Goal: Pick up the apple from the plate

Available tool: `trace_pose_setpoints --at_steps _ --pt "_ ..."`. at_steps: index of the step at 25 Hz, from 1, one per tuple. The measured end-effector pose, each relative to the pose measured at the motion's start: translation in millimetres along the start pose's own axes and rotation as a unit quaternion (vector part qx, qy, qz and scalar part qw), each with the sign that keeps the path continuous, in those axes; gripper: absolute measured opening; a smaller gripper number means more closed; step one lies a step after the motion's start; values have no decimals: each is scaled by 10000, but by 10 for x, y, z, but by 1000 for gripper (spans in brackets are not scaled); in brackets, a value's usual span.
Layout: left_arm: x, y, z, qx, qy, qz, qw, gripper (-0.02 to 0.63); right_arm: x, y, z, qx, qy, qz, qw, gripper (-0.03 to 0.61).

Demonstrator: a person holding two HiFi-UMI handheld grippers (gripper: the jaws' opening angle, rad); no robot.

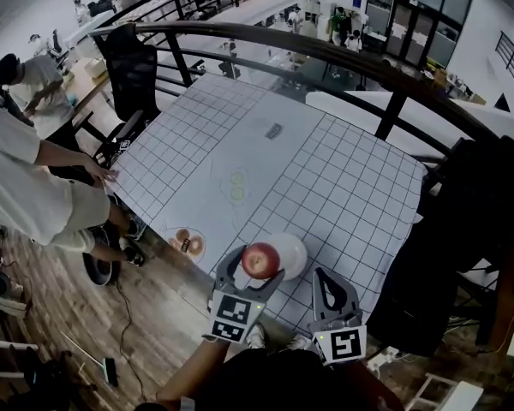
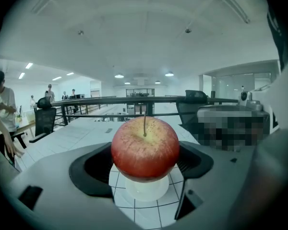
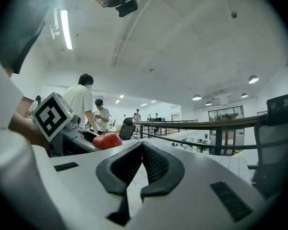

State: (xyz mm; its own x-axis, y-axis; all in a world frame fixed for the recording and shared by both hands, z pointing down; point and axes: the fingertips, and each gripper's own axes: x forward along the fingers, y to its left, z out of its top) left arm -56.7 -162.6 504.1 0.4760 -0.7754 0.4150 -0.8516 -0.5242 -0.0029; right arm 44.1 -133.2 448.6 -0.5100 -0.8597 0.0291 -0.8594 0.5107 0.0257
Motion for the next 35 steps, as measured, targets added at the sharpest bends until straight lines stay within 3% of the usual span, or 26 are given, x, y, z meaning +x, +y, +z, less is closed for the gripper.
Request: trace_pose_setpoints --at_steps 3,6,14,26,35 --pt "-131 40 187 -192 -207 32 9996 419 17 65 76 -125 -61 201 9997 23" --pt "-259 108 339 -146 -333 120 9993 419 58 124 147 -179 -123 268 9994 23" --pt "-488 40 425 -121 -472 50 9988 419 92 312 149 -27 36 476 9989 23" --pt "-538 -3 437 -49 -573 25 9983 420 67 280 502 -367 -599 96 9975 23" --pt "-503 -15 389 -43 -561 -46 9984 420 40 250 559 -419 -822 -39 9957 23"
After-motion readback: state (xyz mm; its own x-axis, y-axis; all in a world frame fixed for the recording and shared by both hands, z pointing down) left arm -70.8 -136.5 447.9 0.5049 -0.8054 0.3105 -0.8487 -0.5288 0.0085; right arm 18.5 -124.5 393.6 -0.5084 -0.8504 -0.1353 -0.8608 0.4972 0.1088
